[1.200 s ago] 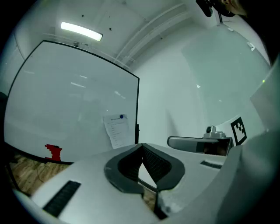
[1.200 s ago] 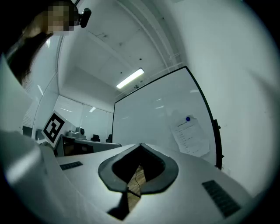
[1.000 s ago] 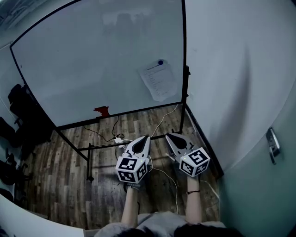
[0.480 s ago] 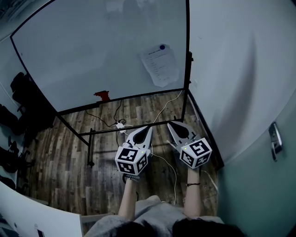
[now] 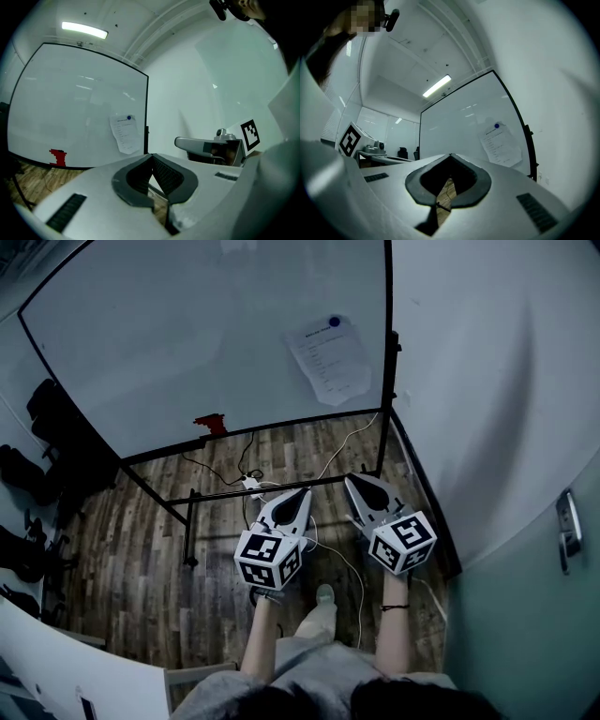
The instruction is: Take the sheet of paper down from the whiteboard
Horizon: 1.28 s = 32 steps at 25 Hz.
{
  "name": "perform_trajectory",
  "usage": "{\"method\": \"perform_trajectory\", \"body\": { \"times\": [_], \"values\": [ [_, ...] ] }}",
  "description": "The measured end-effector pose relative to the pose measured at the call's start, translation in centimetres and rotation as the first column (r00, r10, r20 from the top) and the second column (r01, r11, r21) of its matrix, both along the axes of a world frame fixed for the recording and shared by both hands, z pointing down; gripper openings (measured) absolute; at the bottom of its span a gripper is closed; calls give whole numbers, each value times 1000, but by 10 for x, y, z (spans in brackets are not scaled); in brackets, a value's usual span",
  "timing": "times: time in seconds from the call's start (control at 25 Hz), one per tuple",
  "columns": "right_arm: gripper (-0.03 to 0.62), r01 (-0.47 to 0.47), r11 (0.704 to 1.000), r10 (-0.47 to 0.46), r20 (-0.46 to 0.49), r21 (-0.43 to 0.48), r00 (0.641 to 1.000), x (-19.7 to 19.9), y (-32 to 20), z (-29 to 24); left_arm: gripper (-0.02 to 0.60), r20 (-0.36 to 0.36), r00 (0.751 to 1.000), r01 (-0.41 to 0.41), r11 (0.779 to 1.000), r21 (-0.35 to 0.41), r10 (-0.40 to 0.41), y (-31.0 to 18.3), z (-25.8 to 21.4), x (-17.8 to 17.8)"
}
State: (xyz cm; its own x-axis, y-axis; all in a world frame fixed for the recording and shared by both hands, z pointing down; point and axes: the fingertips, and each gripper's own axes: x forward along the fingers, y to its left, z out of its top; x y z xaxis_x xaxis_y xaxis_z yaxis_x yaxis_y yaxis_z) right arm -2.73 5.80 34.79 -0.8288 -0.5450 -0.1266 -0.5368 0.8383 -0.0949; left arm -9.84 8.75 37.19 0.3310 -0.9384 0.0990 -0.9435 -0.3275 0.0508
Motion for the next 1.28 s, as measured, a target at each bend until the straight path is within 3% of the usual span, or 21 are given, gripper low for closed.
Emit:
{"method": "perform_trajectory", "body": {
  "times": [0.44,0.84,1.28],
  "values": [
    [0,-23,1000,24,-32,20,999,-7,-64,-1,5,-29,999,-33,999,19,34,-70,3,-3],
    [0,-25,1000,26,-45,9,999,-28,-132,2,5,-58,998,-4,1000,12,5,-138,6,-38],
    [2,-38,999,39,-49,12,998,-46,-201,-2,5,-55,998,-41,998,39,43,-213,-4,-52]
  ]
}}
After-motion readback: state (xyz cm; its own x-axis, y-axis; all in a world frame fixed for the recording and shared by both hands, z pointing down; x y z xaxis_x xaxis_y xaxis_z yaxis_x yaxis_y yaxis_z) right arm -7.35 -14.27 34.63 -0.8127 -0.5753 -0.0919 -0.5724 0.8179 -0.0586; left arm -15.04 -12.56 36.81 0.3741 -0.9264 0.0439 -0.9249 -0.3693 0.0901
